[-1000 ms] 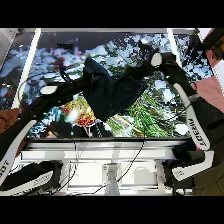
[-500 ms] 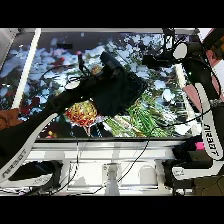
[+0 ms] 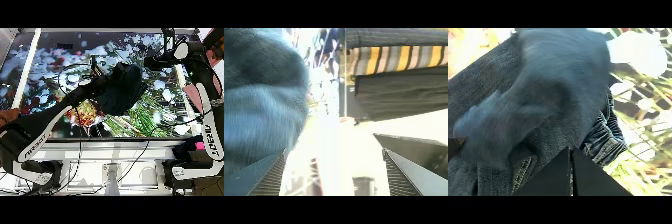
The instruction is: Fold the clothes and pants, and hang the long-sleeved shirts on hangers.
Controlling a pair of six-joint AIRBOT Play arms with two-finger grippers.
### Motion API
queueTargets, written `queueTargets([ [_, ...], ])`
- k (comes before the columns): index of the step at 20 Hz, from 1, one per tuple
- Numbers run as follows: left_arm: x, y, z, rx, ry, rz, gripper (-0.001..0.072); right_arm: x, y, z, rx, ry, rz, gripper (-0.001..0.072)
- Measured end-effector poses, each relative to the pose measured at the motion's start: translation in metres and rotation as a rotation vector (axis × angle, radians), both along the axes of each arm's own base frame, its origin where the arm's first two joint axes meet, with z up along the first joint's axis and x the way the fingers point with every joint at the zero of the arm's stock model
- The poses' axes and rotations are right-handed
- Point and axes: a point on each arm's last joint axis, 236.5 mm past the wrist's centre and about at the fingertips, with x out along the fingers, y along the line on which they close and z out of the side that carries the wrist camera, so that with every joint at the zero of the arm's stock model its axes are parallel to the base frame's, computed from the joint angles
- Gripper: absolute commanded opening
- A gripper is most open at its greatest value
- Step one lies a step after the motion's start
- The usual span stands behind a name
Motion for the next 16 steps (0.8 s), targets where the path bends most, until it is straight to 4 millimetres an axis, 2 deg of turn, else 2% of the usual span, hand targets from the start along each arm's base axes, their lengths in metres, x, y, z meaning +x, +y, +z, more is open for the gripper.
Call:
queueTargets([
  [4, 0.0, -0.003, 0.01, -0.086, 0.023, -0.018, 0.0697, 0.0, -0.004, -0.001, -0.032, -0.002, 0.018, 0.0034],
  [5, 0.0, -0.002, 0.013, -0.102, 0.018, -0.026, 0.0631, 0.0, -0.004, -0.001, -0.035, -0.007, 0.02, 0.0034],
  [7, 0.004, 0.005, 0.024, -0.126, -0.021, -0.045, 0.023, 0.004, 0.0, 0.002, -0.024, -0.027, 0.028, 0.0034],
  [8, 0.006, 0.011, 0.033, -0.137, -0.057, -0.057, 0.0105, 0.005, 0.006, 0.005, -0.007, -0.039, 0.037, 0.0034],
  [9, 0.01, 0.02, 0.045, -0.151, -0.098, -0.066, 0.0029, 0.007, 0.013, 0.007, 0.012, -0.053, 0.048, 0.0034],
  [13, 0.027, 0.081, 0.101, -0.215, -0.273, -0.058, 0.0028, 0.02, 0.053, 0.018, 0.096, -0.14, 0.086, 0.0033],
  [16, 0.027, 0.124, 0.141, -0.258, -0.389, -0.056, 0.0028, 0.03, 0.097, 0.018, 0.169, -0.196, 0.102, 0.0033],
])
